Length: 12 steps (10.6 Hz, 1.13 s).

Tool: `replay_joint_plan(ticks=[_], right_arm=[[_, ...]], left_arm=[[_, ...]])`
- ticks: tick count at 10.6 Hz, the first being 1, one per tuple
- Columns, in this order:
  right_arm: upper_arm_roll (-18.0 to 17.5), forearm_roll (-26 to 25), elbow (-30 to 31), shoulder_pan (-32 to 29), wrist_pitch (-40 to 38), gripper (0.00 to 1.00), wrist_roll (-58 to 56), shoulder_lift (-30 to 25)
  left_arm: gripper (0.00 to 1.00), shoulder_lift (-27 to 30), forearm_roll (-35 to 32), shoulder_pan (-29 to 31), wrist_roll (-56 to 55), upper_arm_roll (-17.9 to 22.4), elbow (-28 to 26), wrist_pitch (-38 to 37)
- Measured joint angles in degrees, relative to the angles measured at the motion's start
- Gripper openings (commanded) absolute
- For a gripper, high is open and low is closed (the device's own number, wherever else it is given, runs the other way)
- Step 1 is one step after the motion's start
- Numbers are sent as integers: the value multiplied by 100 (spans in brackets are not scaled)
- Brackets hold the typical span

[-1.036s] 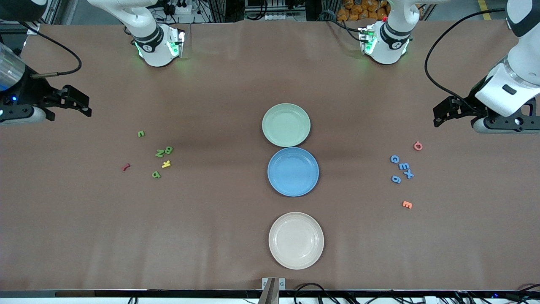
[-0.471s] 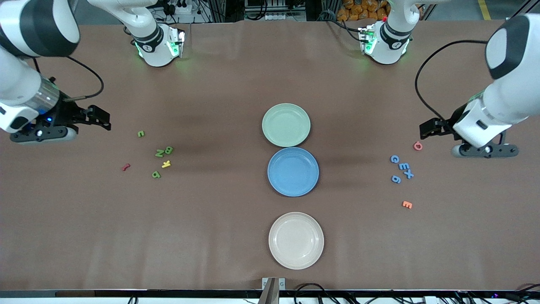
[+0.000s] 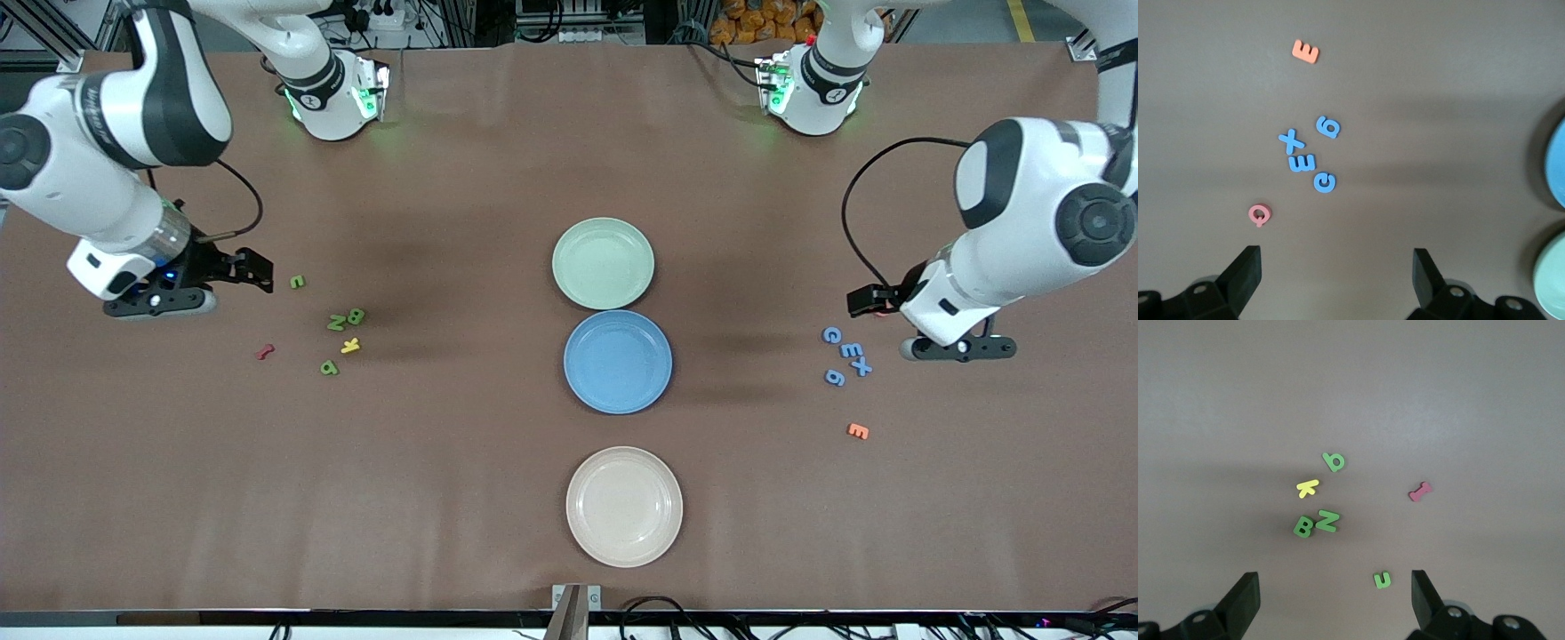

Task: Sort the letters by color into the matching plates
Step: 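Reach the left gripper to blue E while the right gripper reaches green u, then grasp blue E with the left gripper while the right gripper grasps green u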

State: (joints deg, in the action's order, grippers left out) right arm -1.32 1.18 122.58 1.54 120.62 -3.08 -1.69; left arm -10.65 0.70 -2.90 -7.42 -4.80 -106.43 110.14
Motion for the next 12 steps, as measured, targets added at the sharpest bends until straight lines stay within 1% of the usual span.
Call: replay_joint_plan(ticks=[2, 3, 4, 6, 7, 9, 12], right_arm=[[0, 0, 552, 3, 499, 100, 0, -11], [0, 0, 745, 4, 669, 100, 0, -17], [0, -3, 976, 4, 923, 100, 0, -22], [-2, -39, 1604, 6, 1613, 100, -7, -22], [-2, -106, 1820, 6, 1751, 100, -16, -23], [1, -193, 2039, 5, 1852, 100, -25, -27], [7, -498, 2394, -23, 2311, 99, -34, -15]], left_arm=[[100, -7, -167, 23, -25, 11, -661, 691], [100, -35, -179, 100, -80, 24, -918, 990], [100, -105, -182, 242, -159, 34, -1056, 1142], [100, -386, -182, 433, -290, 52, -1080, 1233], [100, -547, -303, 423, -509, 47, -1065, 1318], [100, -827, -662, 374, -873, 18, -1044, 1561], [100, -1216, -696, 384, -945, 20, -1033, 2106]])
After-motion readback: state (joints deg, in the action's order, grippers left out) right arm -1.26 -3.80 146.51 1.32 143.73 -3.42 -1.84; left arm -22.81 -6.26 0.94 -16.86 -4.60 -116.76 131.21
